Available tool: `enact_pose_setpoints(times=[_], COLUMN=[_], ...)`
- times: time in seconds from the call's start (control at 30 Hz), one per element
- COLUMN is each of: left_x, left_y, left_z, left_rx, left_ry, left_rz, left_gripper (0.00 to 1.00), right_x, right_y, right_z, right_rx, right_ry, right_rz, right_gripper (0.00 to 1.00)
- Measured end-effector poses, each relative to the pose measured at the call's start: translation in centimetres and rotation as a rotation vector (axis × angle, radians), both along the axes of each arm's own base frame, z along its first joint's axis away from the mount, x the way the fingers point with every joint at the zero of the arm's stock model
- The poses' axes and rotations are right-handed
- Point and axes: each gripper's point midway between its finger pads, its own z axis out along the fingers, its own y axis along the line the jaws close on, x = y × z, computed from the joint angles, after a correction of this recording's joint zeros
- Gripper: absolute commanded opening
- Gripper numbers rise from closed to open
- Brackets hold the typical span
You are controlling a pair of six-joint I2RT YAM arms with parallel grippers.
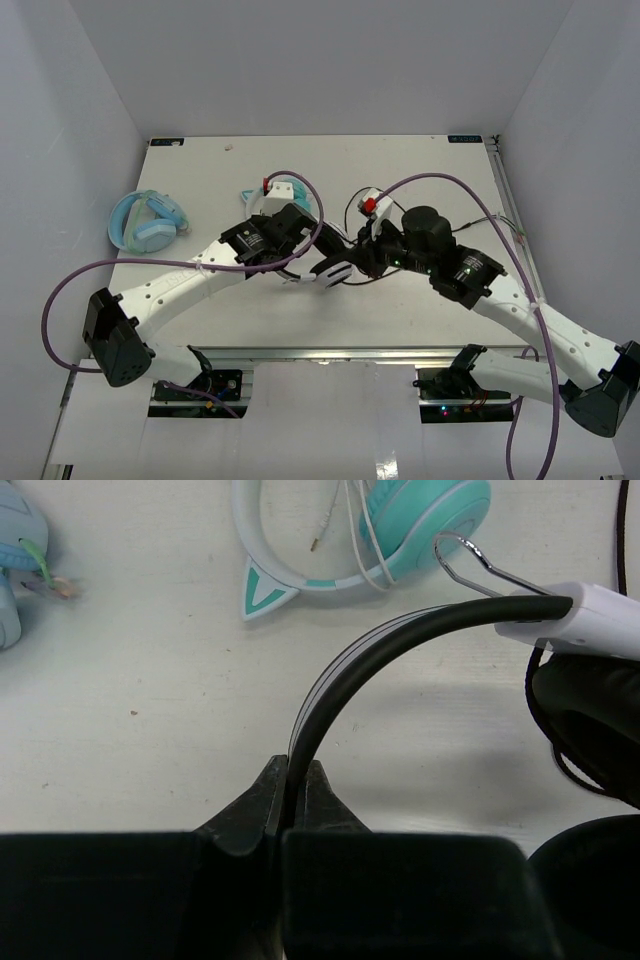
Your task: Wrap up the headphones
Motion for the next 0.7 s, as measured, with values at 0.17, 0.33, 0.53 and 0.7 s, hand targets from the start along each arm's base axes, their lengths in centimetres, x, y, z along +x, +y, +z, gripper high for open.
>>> enact_pose_setpoints(times=[0.17,0.33,0.53,0.7], left_x=[0.4,0.7,0.8,0.6], left_y=[0.0,-0.2,-0.5,-0.3], left_z=[0.9,1.8,2.5,3.2], left_rx=[-0.036,-0.071,-0.107,-0.132], left_ry=[-0.031,-0.057,-0.072,-0.087], left_rz=[0.034,0.051,0.064,0.067], left_gripper=[0.00,0.00,0.00,0.00], right_x=[-2.1,-3.8,-4.9,-5.7], right_y=[1.4,3.1,5.3,6.2], right_z=[-1.2,-1.6,-1.8,-3.3], right_rx=[0.020,0.056,0.086,0.091], right_ry=[0.027,0.033,0.028,0.017], right_rz=[0.051,0.082,0.082,0.052], right_gripper=[0.08,0.08,0.09,0.08])
